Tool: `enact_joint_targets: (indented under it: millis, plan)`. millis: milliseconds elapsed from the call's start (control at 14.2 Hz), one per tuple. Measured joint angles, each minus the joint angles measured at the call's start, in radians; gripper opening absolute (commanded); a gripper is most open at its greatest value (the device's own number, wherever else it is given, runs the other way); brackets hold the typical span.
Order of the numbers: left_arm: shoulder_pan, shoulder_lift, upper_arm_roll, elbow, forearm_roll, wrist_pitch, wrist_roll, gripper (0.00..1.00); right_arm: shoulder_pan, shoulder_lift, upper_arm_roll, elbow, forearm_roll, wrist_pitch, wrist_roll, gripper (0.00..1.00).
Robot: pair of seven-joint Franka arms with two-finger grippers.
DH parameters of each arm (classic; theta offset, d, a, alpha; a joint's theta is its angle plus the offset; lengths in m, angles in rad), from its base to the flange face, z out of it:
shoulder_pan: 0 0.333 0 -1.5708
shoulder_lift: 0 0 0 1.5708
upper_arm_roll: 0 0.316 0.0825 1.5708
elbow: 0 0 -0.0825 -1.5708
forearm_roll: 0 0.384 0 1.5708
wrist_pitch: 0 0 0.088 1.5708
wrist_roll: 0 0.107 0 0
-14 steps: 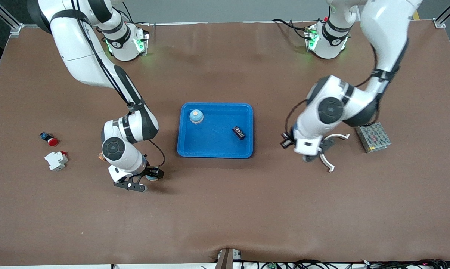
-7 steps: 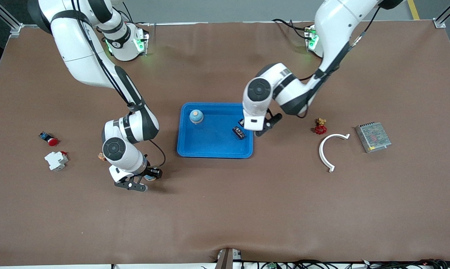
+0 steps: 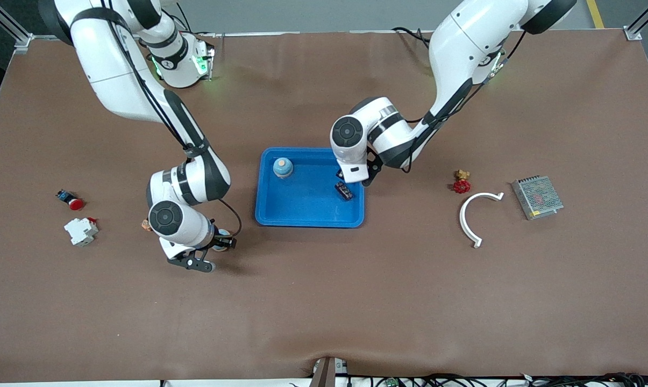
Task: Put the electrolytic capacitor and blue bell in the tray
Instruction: 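Lower the capacitor into the tray and open the left gripper, then carry the bell over the tray with the right gripper while the left gripper withdraws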
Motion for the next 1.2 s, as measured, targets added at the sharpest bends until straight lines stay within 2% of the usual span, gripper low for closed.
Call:
enact_joint_targets:
  millis: [71,141,212,282,635,918,1200]
  plan:
    - [0.0,0.007,0.002,0.007,0.0,0.0,-0.035,0.1,0.003,-0.022,0.007,-0.001,0.024,-0.02,0.004,0.0]
    - [0.0,0.017,0.004,0.016,0.0,0.0,-0.065,0.5,0.006,-0.047,0.013,-0.004,0.043,-0.04,0.012,0.0]
    - [-0.003,0.028,0.007,0.024,0.002,0.0,-0.081,0.79,0.012,-0.073,0.018,-0.012,0.053,-0.057,0.032,0.0]
    - [-0.007,0.038,0.009,0.033,0.006,-0.001,-0.092,1.0,0.024,-0.1,0.021,-0.027,0.056,-0.066,0.066,0.0]
    - [-0.004,0.036,0.017,0.087,0.052,-0.015,-0.103,1.0,0.166,-0.179,0.028,-0.099,0.059,-0.063,0.316,0.0]
    - [0.022,0.01,0.02,0.222,0.056,-0.179,-0.036,1.0,0.261,-0.184,0.029,-0.147,0.059,-0.002,0.447,0.0]
    - [0.073,-0.021,0.022,0.29,0.056,-0.288,0.083,1.0,0.268,-0.187,0.029,-0.259,0.059,0.144,0.453,0.0]
